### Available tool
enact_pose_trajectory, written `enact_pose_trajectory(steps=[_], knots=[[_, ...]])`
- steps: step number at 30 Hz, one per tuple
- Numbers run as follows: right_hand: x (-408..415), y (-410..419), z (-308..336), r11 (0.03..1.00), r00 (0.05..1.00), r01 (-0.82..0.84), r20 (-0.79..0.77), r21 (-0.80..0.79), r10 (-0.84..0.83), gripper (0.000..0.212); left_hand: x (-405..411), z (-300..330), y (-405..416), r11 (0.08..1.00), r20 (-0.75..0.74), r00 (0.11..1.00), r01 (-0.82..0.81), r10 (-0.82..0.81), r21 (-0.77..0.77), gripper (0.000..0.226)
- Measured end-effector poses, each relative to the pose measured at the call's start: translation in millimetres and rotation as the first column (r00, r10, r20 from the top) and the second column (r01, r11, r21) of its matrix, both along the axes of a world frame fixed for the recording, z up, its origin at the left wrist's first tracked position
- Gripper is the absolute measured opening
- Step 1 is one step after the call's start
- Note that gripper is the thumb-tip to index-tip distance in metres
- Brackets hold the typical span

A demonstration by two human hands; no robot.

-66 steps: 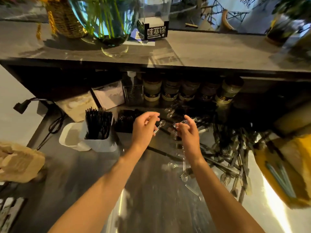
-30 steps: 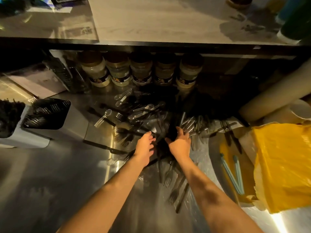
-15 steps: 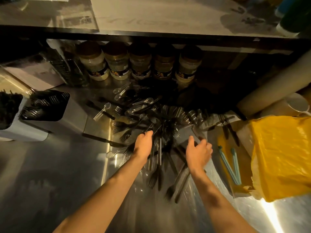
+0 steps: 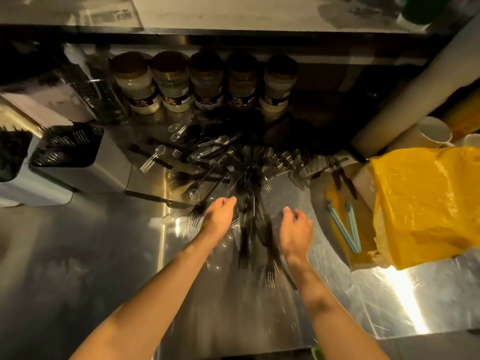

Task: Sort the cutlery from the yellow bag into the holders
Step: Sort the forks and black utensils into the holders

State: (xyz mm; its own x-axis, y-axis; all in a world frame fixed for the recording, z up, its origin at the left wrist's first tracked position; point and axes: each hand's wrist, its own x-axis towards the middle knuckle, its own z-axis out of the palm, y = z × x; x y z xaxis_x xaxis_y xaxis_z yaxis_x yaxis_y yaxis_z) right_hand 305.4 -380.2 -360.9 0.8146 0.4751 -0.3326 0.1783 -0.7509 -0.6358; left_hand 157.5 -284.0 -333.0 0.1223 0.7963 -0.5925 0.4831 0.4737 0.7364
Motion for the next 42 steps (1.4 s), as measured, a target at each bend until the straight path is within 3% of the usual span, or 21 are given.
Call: enact_pose_trajectory(steps=[3, 6, 8, 11, 13, 17, 23, 28, 34, 38, 42], knots=[[-14, -22, -6, 0.967, 0.990, -0.080, 0.092, -0.241, 0.105, 0.082, 1, 7, -7, 0.996, -0.108, 0.992, 0.076, -0.070, 0.056, 0.037], [-38, -27, -5, 0.945, 0.964, -0.217, 0.102, -0.244, 0.247, 0.083, -3, 6, -12, 0.988, -0.175, 0.982, 0.093, -0.070, 0.125, 0.039], [-52, -15, -5, 0.952, 0.965, -0.231, 0.076, -0.200, 0.250, 0.084, -10, 2, -11, 0.995, -0.111, 0.993, 0.047, -0.037, 0.089, 0.043], [-73, 9, -4, 0.962, 0.973, -0.204, 0.073, -0.182, 0.220, 0.096, -19, -7, -6, 0.981, 0.170, 0.970, -0.158, 0.176, -0.116, 0.037], [-86, 22, -6, 0.964, 0.968, -0.193, 0.125, -0.180, 0.217, 0.102, -29, -9, -2, 0.974, 0.215, 0.950, -0.220, 0.226, -0.049, 0.028], [-107, 31, -8, 0.954, 0.951, -0.143, 0.232, -0.262, 0.206, 0.107, -55, -11, -1, 0.978, 0.225, 0.963, -0.178, 0.150, 0.108, 0.027], [-111, 35, -19, 0.963, 0.888, -0.129, 0.405, -0.237, 0.218, 0.077, -65, -20, -12, 0.973, 0.233, 0.966, -0.158, 0.116, 0.170, 0.023], [-93, 43, -13, 0.947, 0.883, -0.215, 0.365, -0.241, 0.293, 0.044, -64, -19, -19, 0.973, 0.242, 0.967, -0.133, 0.084, 0.190, 0.026], [-65, 52, -5, 0.893, 0.895, -0.346, 0.185, -0.288, 0.406, 0.035, -60, -15, -2, 0.841, -0.121, 0.988, 0.149, -0.100, 0.520, 0.032], [-47, 53, -1, 0.938, 0.945, -0.318, 0.031, -0.135, 0.325, 0.031, -42, -13, 25, 0.916, -0.251, 0.966, 0.154, -0.061, 0.370, 0.062], [-31, 55, 9, 0.937, 0.935, -0.350, -0.063, 0.008, 0.349, 0.017, -17, -11, 55, 0.943, -0.338, 0.941, 0.132, -0.021, 0.307, 0.068]])
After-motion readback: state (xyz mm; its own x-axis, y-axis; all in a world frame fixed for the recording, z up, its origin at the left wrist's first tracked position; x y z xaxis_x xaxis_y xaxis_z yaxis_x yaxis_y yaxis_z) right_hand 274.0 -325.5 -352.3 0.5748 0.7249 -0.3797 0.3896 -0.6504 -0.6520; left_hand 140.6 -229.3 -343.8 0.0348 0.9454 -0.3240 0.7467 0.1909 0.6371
